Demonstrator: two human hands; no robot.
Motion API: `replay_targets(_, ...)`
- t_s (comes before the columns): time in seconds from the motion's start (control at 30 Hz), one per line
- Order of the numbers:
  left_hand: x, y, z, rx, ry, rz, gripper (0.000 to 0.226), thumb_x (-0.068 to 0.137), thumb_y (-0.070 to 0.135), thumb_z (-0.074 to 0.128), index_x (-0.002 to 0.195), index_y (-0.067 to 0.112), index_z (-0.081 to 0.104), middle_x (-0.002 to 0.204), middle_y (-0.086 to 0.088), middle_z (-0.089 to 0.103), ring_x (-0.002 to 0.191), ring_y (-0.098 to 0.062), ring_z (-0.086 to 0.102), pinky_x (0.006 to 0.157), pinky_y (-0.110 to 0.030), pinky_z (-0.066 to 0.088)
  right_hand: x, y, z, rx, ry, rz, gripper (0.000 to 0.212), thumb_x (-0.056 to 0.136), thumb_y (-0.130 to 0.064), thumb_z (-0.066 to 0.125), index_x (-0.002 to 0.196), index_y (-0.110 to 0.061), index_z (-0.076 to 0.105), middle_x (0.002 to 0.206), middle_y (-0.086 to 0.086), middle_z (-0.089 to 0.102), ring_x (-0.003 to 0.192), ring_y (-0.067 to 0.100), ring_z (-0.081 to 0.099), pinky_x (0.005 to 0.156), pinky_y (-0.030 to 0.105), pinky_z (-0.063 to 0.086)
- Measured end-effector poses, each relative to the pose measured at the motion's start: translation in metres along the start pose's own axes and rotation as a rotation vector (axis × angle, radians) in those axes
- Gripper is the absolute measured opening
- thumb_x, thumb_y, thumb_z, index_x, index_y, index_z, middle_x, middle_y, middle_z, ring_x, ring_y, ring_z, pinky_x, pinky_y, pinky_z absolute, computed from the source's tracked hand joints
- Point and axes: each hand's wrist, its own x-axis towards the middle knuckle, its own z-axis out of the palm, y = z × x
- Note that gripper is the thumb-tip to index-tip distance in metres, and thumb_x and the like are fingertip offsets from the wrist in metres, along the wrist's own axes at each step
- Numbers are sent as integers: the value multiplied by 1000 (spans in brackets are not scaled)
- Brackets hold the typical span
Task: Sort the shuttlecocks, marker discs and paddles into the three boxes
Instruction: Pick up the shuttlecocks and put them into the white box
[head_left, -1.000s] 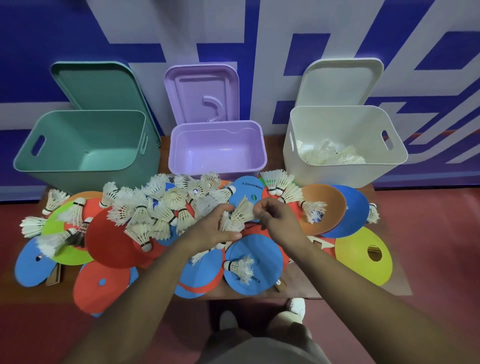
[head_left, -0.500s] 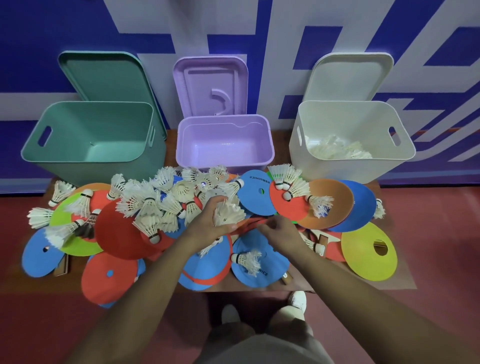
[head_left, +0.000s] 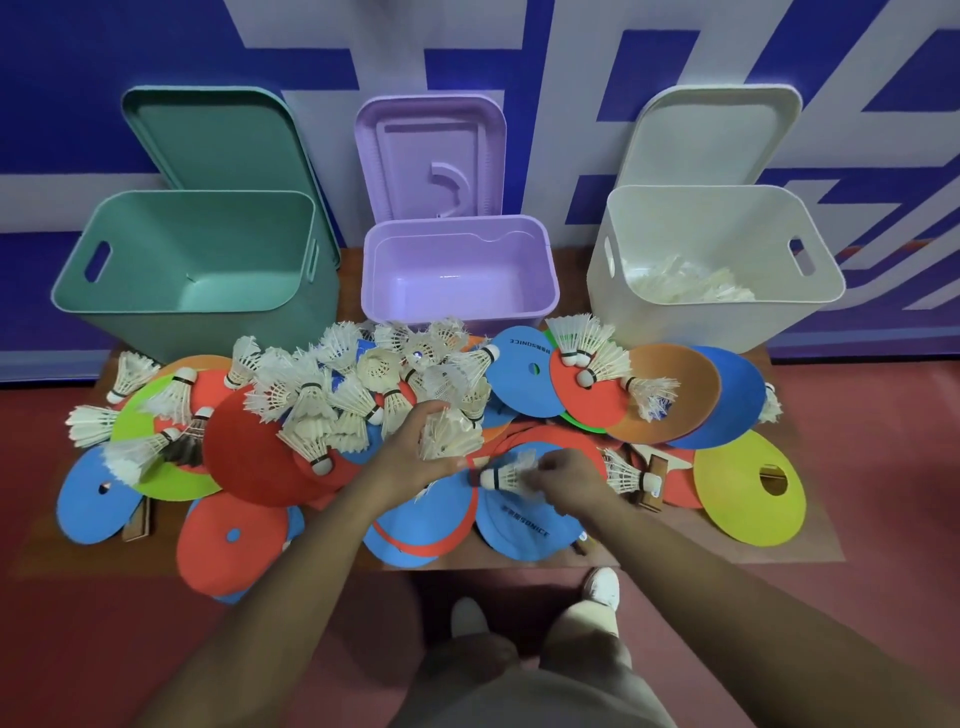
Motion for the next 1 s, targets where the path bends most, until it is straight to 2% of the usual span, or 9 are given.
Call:
replay_targets(0.1, 1, 2, -2, 41, 2, 15, 68, 81, 29, 77, 133, 44, 35, 134, 10, 43, 118, -15, 50, 97, -33, 47, -14, -23, -38, 72, 13, -159, 20, 89, -18, 66, 77, -2, 60, 65, 10, 50, 55, 18, 41, 47, 24, 33)
replay_targets(0.2, 3, 11, 2, 63, -4, 70, 68, 81, 29, 77, 133, 44, 37, 133, 12, 40, 121, -12, 45, 98, -28, 39, -28, -50, -67, 92, 132, -389, 30, 91, -22, 66, 81, 5, 56, 68, 7, 51, 59, 15, 43, 53, 23, 35)
replay_targets(0.33, 11, 35, 12, 34, 8, 175, 70, 72, 37, 82, 126, 55, 42, 136, 8, 45, 125, -11, 47, 104, -36, 43, -44, -69, -77, -90, 129, -579, 25, 91, -25, 67, 71, -13, 57, 63, -8, 51, 54, 2, 43, 53, 15, 34)
replay_targets(0.53, 29, 73, 34, 14, -27, 238, 69, 76, 27, 81, 132, 45, 46, 121, 13, 60, 101, 4, 62, 90, -28, 54, -50, -62, -83, -178, 153, -666, 15, 91, -24, 67, 83, -12, 65, 77, -3, 59, 65, 4, 48, 63, 18, 39)
replay_targets(0.63, 37, 85, 48, -87, -11, 214, 64, 79, 19, 80, 126, 48, 48, 112, 18, 57, 90, 14, 61, 72, -20, 55, -48, -53, -104, -33, 249, -614, 20, 90, -38, 66, 102, -21, 68, 94, -15, 59, 79, 1, 53, 72, 16, 42)
replay_targets(0.7, 46, 88, 59, -132, -5, 216, 65, 78, 17, 80, 123, 51, 48, 117, 12, 62, 99, 0, 65, 77, -26, 57, -34, -42, -127, 19, 354, -555, 24, 93, -43, 59, 100, -21, 68, 97, -12, 64, 84, 0, 56, 72, 13, 39)
replay_targets(0.8, 60, 93, 78, -174, 9, 200, 67, 78, 15, 81, 122, 52, 46, 121, 12, 65, 107, -7, 65, 85, -32, 56, 13, -6, -165, -296, 461, -418, 39, 92, -45, 58, 108, -10, 65, 105, 3, 66, 97, 15, 60, 77, 21, 44)
replay_targets(0.9, 74, 97, 95, -172, 42, 157, 66, 77, 18, 81, 119, 54, 45, 118, 15, 66, 106, -5, 66, 86, -28, 55, 55, 27, -183, -617, 302, -199, 56, 93, -43, 54, 131, -3, 48, 135, 16, 46, 126, 31, 43, 99, 42, 44)
replay_targets(1.0, 87, 98, 109, -194, 69, 102, 68, 75, 20, 83, 112, 64, 46, 113, 19, 68, 104, -5, 66, 84, -26, 55, 81, 42, -186, -901, 272, -142, 56, 96, -44, 46, 136, -5, 40, 138, 18, 42, 132, 36, 34, 104, 45, 38)
